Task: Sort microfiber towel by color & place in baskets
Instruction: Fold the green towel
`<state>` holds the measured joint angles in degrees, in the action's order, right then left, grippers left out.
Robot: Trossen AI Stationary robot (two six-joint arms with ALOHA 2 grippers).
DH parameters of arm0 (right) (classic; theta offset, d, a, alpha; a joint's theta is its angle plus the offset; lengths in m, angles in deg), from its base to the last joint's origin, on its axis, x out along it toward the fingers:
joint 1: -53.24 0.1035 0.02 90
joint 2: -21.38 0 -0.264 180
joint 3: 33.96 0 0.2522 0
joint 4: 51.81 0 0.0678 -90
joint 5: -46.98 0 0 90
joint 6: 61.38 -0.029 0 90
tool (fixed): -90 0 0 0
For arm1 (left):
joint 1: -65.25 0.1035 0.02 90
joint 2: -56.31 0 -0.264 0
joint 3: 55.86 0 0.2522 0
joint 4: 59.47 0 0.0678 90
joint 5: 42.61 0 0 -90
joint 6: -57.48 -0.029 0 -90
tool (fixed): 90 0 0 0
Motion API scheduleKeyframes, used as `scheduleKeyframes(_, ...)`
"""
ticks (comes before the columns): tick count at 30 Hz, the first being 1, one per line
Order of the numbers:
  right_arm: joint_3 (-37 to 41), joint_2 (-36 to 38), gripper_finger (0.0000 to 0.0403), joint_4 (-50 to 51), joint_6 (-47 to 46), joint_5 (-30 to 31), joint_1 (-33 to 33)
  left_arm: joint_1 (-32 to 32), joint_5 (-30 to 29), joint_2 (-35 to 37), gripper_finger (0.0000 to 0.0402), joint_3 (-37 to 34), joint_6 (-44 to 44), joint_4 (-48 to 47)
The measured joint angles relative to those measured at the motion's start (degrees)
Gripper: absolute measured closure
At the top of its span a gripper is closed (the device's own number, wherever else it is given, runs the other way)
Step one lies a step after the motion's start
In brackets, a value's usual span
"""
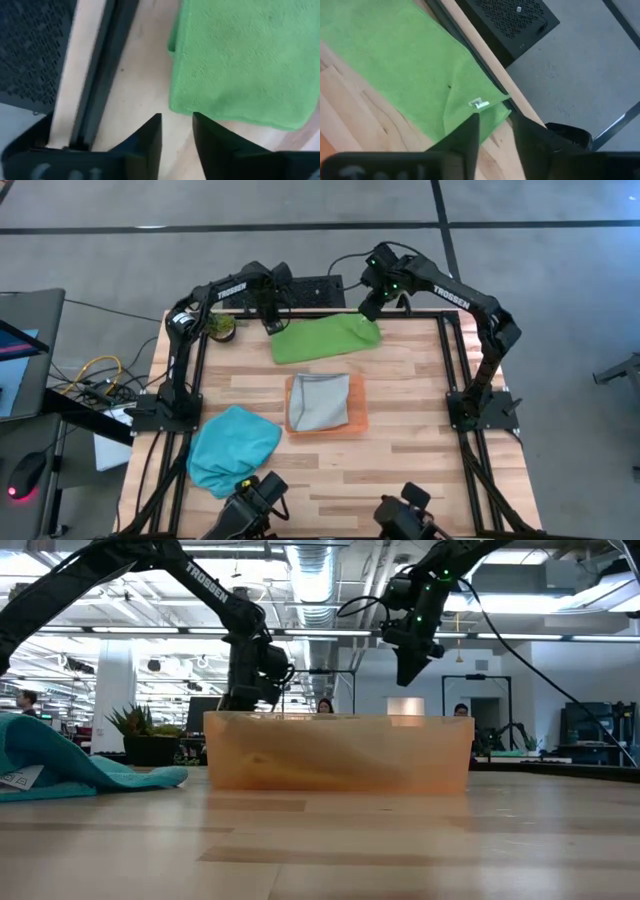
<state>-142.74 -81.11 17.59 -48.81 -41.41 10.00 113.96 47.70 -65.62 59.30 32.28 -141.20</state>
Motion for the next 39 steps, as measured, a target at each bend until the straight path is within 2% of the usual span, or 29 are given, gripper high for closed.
scheduleKeyframes(3, 0.0, 0.0, 0.0231, 0.0, -0.6, -0.2, -0.3, 0.0, 1.2, 0.0, 0.0278, 0.0, -0.8, 0.5)
scheduleKeyframes(5, 0.0, 0.0, 0.0215, 0.2, -3.3, -2.5, -0.7, 0.0, 3.9, 0.0, 0.0269, 0.0, 2.1, 0.1)
scheduleKeyframes(10, 0.4, 0.0, 0.0198, 3.0, -9.8, -18.8, -3.6, 0.5, 16.4, 0.0, 0.0262, 0.0, 4.8, -4.1)
scheduleKeyframes(12, 2.1, 0.1, 0.0198, 2.1, -13.4, -19.4, -3.8, 0.6, 20.9, 0.0, 0.0262, 0.0, 4.9, -5.3)
scheduleKeyframes(15, 5.9, 0.1, 0.0201, 2.2, -19.7, -19.4, -4.3, 0.6, 24.5, 0.0, 0.0262, 0.0, 4.9, -6.1)
scheduleKeyframes(21, 14.6, 0.0, 0.0207, -0.9, -29.7, -19.2, -5.4, 0.5, 24.5, 0.0, 0.0262, 0.0, 6.2, -6.2)
scheduleKeyframes(25, 18.0, 0.0, 0.0205, -2.9, -35.5, -15.4, -5.5, 0.5, 23.7, 1.7, 0.0262, 0.0, 6.6, -6.1)
scheduleKeyframes(32, 22.2, 0.0, 0.0202, -6.0, -40.4, -16.0, -5.3, 0.4, 22.9, 5.7, 0.0262, 0.0, 6.9, -5.6)
scheduleKeyframes(39, 26.1, 0.0, 0.0203, -10.2, -43.4, -16.7, -1.7, 0.4, 21.6, 7.6, 0.0262, 0.0, 7.0, -5.5)
